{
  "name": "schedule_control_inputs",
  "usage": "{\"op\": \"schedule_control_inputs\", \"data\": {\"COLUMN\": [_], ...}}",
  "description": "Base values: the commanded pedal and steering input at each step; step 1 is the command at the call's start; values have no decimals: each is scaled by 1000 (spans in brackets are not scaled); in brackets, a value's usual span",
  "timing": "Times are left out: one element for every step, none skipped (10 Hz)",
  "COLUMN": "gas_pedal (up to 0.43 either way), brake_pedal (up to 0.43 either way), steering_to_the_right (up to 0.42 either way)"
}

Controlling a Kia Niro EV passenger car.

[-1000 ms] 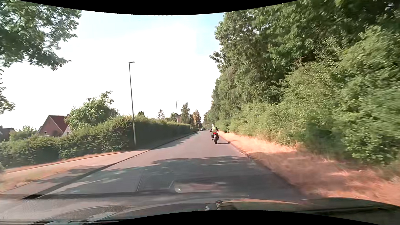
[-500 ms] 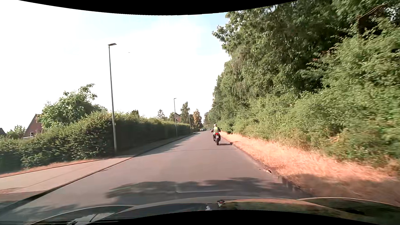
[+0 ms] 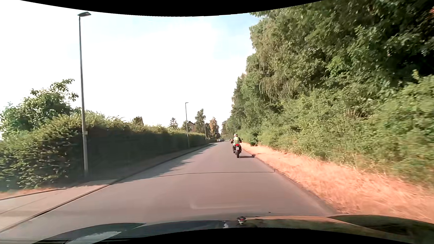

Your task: Follow the waypoints while adhering to traffic rules and regulations

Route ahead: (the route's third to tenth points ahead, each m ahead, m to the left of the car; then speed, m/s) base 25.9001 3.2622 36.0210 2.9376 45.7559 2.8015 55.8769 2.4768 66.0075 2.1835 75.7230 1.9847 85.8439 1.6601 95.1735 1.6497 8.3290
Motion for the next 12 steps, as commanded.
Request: {"op": "schedule_control_inputs", "data": {"gas_pedal": [118,87,0,0,0,0,0,79,87,87,87,87], "brake_pedal": [0,0,0,0,0,0,0,0,0,0,0,0], "steering_to_the_right": [-5,-5,-5,-5,-4,-3,-1,2,2,2,2,2]}}
